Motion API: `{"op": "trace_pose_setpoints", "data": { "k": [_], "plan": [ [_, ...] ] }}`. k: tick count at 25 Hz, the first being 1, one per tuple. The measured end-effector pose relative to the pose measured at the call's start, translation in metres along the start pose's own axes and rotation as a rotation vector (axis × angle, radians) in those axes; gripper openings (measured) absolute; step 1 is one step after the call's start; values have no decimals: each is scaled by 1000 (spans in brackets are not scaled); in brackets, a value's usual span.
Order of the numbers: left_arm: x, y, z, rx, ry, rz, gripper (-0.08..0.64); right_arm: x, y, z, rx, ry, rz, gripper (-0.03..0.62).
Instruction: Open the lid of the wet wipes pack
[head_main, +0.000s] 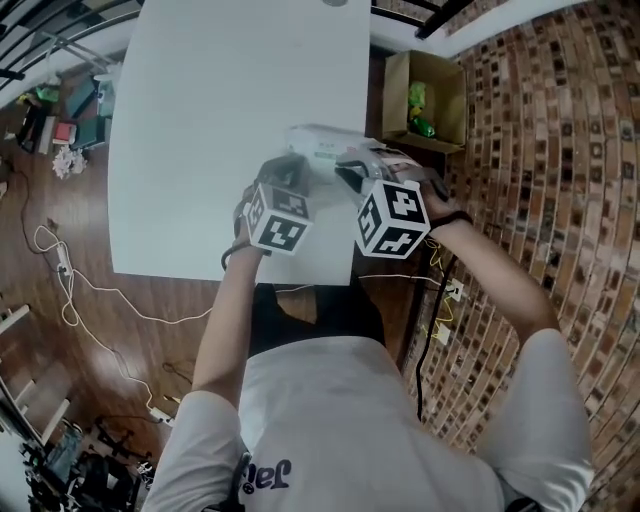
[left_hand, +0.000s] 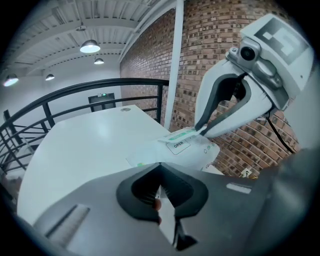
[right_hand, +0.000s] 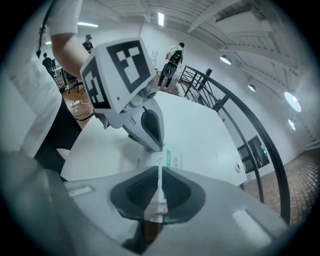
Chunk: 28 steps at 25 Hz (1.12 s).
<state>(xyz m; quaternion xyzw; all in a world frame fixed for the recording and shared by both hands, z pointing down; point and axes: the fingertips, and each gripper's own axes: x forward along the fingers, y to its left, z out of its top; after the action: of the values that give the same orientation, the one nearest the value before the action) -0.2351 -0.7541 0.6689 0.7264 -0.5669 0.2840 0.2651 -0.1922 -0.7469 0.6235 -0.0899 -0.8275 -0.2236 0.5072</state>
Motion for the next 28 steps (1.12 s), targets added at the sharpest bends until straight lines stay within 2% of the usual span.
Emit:
{"op": "trace_pose_setpoints", "data": {
  "k": [6, 10, 14, 19, 25, 28],
  "plan": [
    [-2, 1, 1, -25, 8, -2, 18, -14, -38, 6, -20, -12, 16, 0],
    [-2, 3, 0, -53, 15, 25, 17, -7, -72, -1, 40, -15, 65, 2],
    [-3, 4, -1, -69, 18, 34, 18, 13, -97, -10, 156, -30, 203, 6],
    [-4, 6, -1, -78, 30, 62, 17, 59, -107, -31, 301, -10, 394, 12],
    [-2, 6, -1, -96, 22, 92, 17, 92, -75, -48, 335, 72, 530, -9],
    [-2, 9, 0, -96, 12, 99, 17, 96, -69, -47, 381, 89, 555, -9]
  ]
}}
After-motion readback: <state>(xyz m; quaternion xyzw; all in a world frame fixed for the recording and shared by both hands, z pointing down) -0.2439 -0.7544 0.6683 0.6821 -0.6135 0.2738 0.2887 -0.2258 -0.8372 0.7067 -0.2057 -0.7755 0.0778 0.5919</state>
